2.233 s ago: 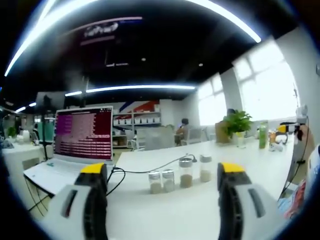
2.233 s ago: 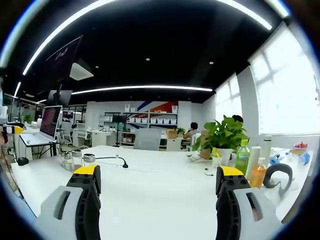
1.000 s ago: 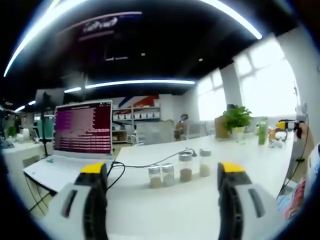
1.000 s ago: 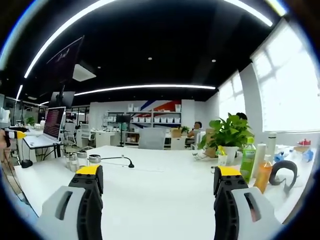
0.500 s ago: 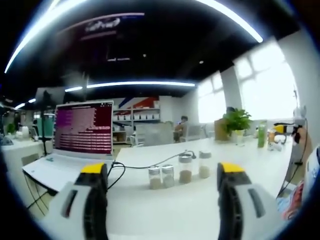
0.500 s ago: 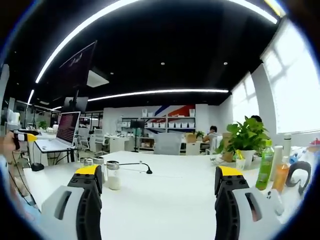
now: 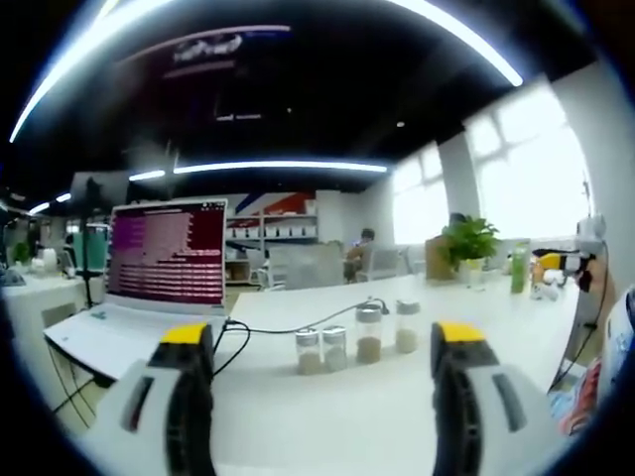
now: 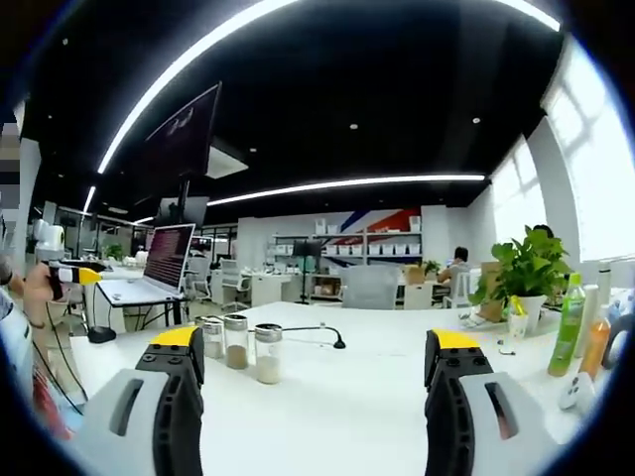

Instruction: Rotate the seasoning bottle until the label or dispensing opening points toward the visible target arrow and the bottle remains upright within the marked orientation range

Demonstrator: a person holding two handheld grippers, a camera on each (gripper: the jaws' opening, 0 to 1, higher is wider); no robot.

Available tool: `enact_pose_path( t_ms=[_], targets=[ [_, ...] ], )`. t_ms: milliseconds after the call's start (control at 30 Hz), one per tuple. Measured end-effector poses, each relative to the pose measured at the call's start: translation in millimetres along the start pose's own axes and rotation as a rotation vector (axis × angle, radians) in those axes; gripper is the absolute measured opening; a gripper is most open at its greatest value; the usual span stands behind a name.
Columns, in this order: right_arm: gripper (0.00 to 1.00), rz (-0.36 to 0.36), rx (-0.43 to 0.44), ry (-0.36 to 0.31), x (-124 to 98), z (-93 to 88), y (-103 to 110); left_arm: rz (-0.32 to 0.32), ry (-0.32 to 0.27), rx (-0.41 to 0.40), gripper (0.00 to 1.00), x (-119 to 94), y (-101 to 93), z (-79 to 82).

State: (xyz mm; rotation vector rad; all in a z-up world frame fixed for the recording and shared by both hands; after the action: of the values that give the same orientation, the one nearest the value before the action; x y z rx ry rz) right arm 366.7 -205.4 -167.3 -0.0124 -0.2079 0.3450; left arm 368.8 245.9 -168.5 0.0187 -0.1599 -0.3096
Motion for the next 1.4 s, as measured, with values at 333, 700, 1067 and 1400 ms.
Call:
enact_pose_path(
  t_ms=[333,700,1067,1400],
  targets=[
    [0.94,0.095,0.006,-0.01,20,-4.0,28,-0.001,0.007,0.003,0.95,1,-1.8,-1.8],
    [0.9,0.158,0.074,-0.001,39,-11.0,51,-0.003,0.013,0.002,0.95,3,-1.8,-3.0],
    [0.88,0.198,0.067,0.01,56,-8.4,68,-0.023,0.013,0.011,0.94,4,-6.1,-2.8],
    [0.86,0.169,0.004,0.01,69,-3.8,82,-0.03,0.003,0.005,0.91,3,-5.3,-1.6]
  ],
)
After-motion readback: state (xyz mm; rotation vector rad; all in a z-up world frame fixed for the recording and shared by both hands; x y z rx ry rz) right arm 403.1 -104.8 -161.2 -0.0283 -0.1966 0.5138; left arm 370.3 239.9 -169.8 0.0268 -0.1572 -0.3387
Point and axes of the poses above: the point that each gripper's makers call its tool centre point, and the gripper's own axes: x roughly forward along the fingers, y roughly to its left, z roughly out of its top, the point moved 3 cm from there along -x, roughly backward along the fingers, and after that the axes turned 5 degrees about -y, right-handed, at the moved point
